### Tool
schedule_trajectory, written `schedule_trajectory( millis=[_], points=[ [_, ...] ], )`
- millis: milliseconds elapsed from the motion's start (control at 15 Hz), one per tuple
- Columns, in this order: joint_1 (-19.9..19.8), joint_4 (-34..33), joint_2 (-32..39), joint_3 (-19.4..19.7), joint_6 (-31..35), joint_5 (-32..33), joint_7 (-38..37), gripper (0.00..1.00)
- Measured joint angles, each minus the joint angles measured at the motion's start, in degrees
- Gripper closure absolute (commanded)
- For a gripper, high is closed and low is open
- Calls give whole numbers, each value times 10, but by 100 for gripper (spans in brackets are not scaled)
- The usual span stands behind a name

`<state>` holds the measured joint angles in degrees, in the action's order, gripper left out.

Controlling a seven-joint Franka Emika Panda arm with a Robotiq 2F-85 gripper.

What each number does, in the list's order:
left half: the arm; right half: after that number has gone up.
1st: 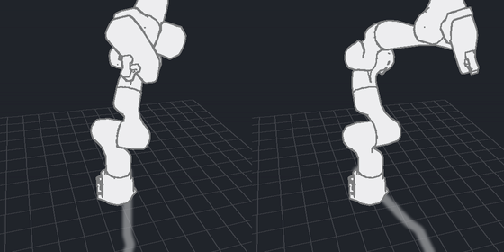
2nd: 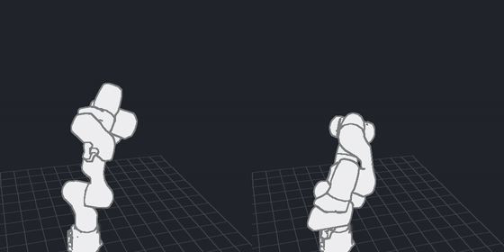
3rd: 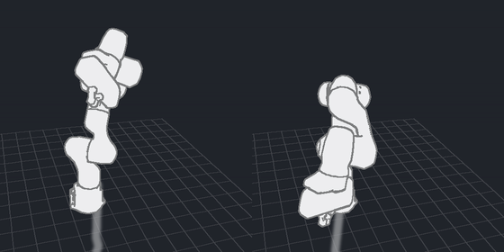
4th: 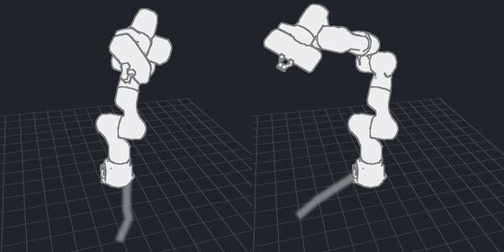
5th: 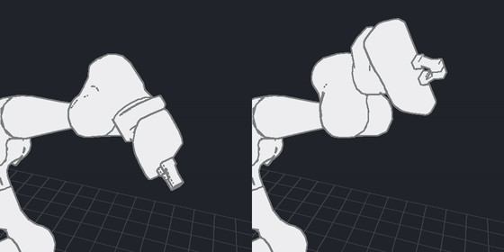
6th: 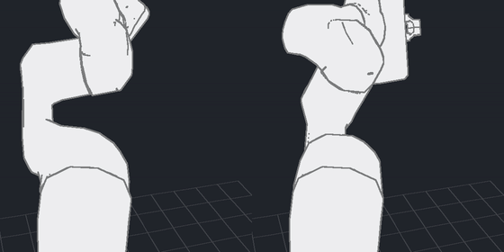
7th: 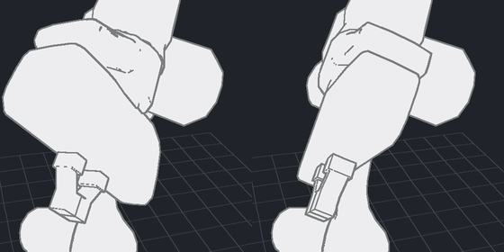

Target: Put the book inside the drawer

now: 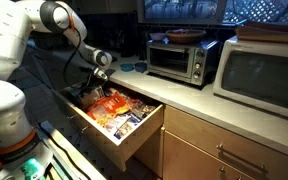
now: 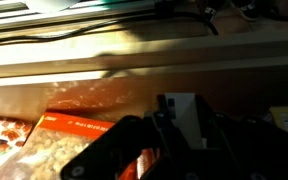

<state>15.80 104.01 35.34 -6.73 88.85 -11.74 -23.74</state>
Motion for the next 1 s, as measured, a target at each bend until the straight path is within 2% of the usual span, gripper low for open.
schedule_trajectory(
  millis=[400, 1000],
  points=[
    [0, 0, -14, 0, 1, -1, 14, 92],
    [-6, 1, 5, -2, 24, -11, 61, 92]
  ],
)
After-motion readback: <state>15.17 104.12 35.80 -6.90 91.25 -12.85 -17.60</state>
